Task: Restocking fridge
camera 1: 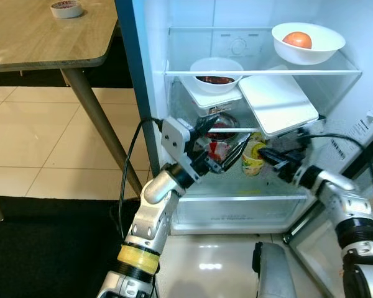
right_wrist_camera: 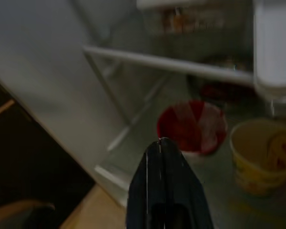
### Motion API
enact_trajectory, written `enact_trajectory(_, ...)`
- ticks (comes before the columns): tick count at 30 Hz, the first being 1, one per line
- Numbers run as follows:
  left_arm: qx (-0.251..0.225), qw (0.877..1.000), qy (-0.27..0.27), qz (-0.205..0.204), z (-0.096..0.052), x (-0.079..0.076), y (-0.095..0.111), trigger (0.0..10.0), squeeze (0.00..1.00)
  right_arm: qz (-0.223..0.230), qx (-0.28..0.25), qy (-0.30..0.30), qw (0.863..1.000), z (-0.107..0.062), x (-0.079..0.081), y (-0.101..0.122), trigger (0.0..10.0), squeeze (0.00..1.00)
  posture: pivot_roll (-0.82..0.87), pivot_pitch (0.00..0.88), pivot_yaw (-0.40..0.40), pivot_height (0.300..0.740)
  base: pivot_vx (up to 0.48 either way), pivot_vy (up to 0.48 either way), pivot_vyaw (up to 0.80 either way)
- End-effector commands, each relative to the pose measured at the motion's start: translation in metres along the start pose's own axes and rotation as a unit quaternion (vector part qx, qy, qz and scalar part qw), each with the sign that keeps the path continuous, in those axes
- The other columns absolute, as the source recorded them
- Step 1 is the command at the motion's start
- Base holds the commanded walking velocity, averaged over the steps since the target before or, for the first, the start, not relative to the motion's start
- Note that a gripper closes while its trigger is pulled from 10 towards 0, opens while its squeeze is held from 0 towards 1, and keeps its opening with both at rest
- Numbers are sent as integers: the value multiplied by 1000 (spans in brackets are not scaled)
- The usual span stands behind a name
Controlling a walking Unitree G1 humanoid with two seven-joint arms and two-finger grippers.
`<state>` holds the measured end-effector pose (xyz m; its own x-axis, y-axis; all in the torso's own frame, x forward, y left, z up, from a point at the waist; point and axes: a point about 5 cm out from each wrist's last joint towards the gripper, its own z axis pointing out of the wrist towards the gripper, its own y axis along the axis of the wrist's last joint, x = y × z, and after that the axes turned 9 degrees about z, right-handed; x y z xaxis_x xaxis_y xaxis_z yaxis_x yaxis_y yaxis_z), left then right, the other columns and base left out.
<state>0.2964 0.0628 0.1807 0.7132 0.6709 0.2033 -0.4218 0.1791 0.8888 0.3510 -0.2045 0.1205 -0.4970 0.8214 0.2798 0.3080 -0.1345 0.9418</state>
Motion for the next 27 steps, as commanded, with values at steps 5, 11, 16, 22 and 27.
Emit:
enact_trajectory(5,24,1000,9,10,-12,4,-9,10000,0,-13,1,-58,998,8,-3,0,10000,0,64,39,-23,447,0,0,0)
enact_trajectory(11,31,999,17,9,-16,4,-13,10000,0,-12,-19,-102,995,17,-2,7,10000,0,66,42,-25,447,0,0,0)
enact_trajectory(16,55,998,25,3,-25,1,-24,10000,0,-25,-50,-134,989,35,6,33,10000,0,78,49,-39,447,0,0,0)
enact_trajectory(22,62,998,34,-1,-30,1,-28,10000,0,-51,-55,-136,988,42,11,48,10000,0,84,54,-46,447,0,0,0)
enact_trajectory(27,64,997,36,-3,-32,-1,-29,10000,0,-98,-45,-129,986,50,18,64,10000,0,94,66,-52,447,0,0,0)
